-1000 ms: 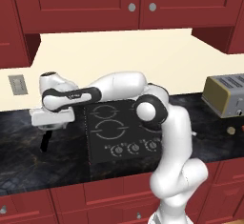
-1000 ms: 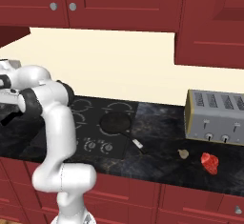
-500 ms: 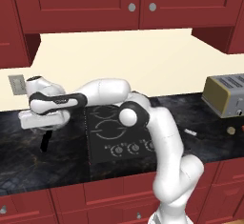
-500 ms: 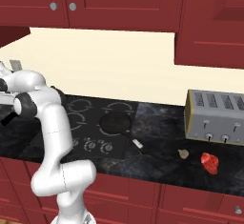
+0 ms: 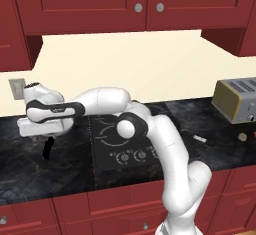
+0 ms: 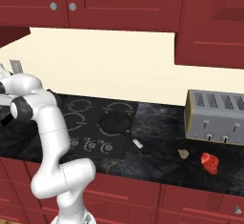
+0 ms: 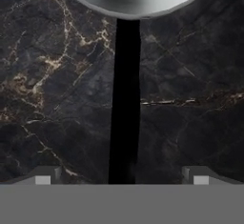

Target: Place both pans onto different burners. Then place the garlic and the steak on different pans.

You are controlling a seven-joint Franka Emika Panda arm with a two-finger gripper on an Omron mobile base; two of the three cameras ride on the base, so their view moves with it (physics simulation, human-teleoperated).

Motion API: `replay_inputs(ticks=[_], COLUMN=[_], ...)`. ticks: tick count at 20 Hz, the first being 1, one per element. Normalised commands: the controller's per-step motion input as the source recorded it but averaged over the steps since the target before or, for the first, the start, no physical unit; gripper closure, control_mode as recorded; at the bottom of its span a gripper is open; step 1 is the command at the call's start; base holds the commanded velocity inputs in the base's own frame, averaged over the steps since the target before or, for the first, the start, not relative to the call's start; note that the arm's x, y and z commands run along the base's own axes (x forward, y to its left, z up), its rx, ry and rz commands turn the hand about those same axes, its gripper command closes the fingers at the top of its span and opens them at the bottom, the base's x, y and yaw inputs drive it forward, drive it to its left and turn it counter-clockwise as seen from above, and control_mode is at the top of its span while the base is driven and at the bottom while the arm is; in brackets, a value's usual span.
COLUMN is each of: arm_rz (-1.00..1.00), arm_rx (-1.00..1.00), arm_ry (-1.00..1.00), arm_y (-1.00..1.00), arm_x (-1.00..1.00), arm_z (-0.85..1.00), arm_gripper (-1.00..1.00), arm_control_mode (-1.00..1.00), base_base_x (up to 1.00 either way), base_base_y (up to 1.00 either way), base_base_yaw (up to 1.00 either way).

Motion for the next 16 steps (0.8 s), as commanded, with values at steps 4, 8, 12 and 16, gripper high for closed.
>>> replay_inputs(ticks=[4, 8, 12, 16], arm_rz=[-0.02, 0.0, 0.0, 0.0], arm_rx=[0.04, 0.04, 0.04, 0.02], arm_ry=[0.0, 0.0, -0.01, -0.01], arm_y=[0.0, -0.06, -0.02, 0.0], arm_x=[0.0, 0.0, 0.0, 0.0], arm_z=[-0.29, -0.24, -0.22, -0.26], arm_gripper=[-1.0, -1.0, -1.0, -1.0], arm_control_mode=[-1.0, -1.0, -1.0, -1.0], base_base_x=[0.0, 0.0, 0.0, 0.0], base_base_y=[0.0, 0.0, 0.0, 0.0], base_base_yaw=[0.0, 0.0, 0.0, 0.0])
